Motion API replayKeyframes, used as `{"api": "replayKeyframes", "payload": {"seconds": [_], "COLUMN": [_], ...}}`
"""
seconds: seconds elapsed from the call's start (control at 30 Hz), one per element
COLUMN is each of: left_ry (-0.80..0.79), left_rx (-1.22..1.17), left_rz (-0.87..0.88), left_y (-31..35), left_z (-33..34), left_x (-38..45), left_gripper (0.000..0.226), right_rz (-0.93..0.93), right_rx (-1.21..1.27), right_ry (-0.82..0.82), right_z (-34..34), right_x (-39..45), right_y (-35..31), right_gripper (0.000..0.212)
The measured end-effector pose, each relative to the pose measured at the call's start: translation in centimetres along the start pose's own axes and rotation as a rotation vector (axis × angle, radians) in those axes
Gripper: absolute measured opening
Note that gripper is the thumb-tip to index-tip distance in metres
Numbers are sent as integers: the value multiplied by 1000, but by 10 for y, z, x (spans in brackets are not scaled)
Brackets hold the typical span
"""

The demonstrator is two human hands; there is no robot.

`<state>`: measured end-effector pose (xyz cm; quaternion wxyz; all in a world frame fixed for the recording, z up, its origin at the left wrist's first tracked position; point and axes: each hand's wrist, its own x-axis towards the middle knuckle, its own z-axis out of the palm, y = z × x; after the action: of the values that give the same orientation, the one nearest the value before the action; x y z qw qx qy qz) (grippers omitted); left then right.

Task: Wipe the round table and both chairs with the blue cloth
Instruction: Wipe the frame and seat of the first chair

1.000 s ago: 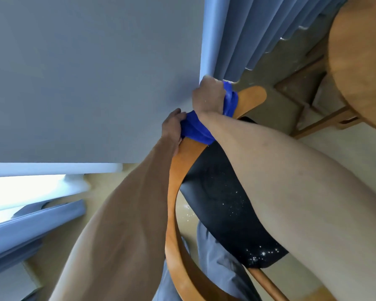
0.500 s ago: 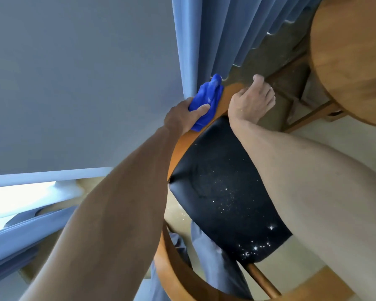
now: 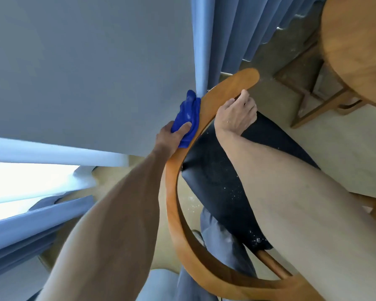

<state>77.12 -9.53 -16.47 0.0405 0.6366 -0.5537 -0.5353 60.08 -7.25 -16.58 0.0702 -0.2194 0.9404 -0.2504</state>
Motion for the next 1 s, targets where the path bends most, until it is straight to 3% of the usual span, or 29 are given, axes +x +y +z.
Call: {"api": "replayKeyframes", "payload": {"seconds": [0.1, 0.3, 0.57, 0.7, 0.83, 1.0], "left_ry": [62, 191, 91, 83, 94, 152], "left_rx": [-119, -141, -498, -467, -517, -602], "left_rz": [-31, -1, -252, -276, -350, -376], "left_y": [-32, -65, -128, -123, -130, -139], "left_z": [2, 8, 29, 32, 44, 67], "left_x": [-30, -74, -159, -179, -212, -256], "left_gripper": [44, 36, 36, 34, 49, 44], "right_rz": [-60, -153, -231, -271, -281, -315], "right_rx": [9, -9, -64, -105, -157, -180], "right_ry": [-21, -103, -203, -259, -356, -433], "right_z": [-2, -14, -45, -69, -92, -123], "right_x": [-36, -108, -169, -187, -197, -210], "right_y": [-3, 9, 41, 52, 63, 85], "right_gripper": [34, 36, 38, 39, 41, 38]}}
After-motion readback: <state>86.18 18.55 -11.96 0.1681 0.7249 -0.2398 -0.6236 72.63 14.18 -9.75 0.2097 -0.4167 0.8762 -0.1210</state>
